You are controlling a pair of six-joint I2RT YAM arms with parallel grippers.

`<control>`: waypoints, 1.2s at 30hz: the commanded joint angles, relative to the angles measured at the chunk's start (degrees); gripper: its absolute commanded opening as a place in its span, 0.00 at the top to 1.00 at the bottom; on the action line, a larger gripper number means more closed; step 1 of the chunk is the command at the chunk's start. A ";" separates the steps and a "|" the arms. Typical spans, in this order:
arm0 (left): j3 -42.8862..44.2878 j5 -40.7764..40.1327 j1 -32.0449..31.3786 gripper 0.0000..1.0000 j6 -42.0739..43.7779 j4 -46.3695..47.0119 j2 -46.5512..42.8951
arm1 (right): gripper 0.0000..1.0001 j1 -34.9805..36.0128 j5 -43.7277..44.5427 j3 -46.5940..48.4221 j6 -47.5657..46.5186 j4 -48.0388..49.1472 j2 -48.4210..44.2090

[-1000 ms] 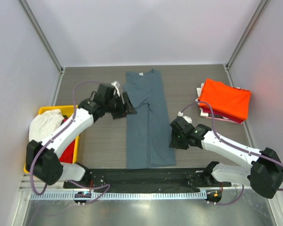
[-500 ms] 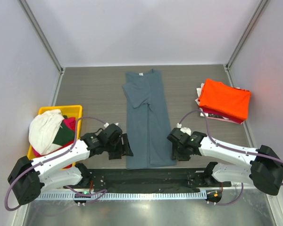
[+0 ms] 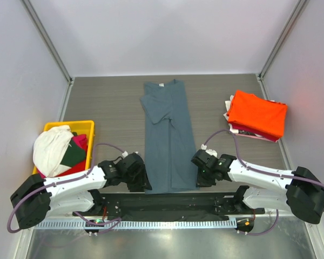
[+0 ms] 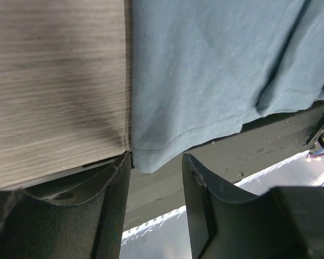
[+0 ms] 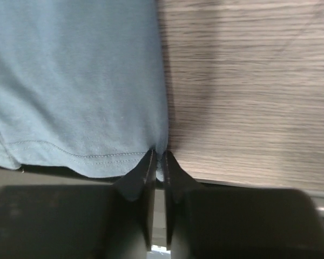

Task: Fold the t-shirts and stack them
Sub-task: Fold the tshirt

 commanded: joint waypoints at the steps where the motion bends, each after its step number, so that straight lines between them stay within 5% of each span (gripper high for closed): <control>1: -0.91 -0.21 -1.31 0.56 -2.83 4.09 -0.02 | 0.89 0.45 -1.33 -1.61 0.93 1.83 -1.10; 12: -2.40 -1.71 -1.66 0.67 -3.45 4.53 -0.29 | 0.96 0.62 -1.33 -2.49 1.37 1.65 -3.12; 16: -1.88 -2.67 -1.66 1.00 -3.27 4.36 -0.10 | 0.99 0.53 -1.16 -1.09 1.28 0.95 -4.00; 24: 2.52 -1.19 0.53 1.00 -2.93 4.00 -5.91 | 0.99 -0.16 5.08 9.19 -0.47 -8.54 -8.92; 36: 18.07 8.04 21.79 1.00 9.03 -1.10 1.46 | 0.99 -14.57 5.88 31.07 -15.41 -7.76 6.18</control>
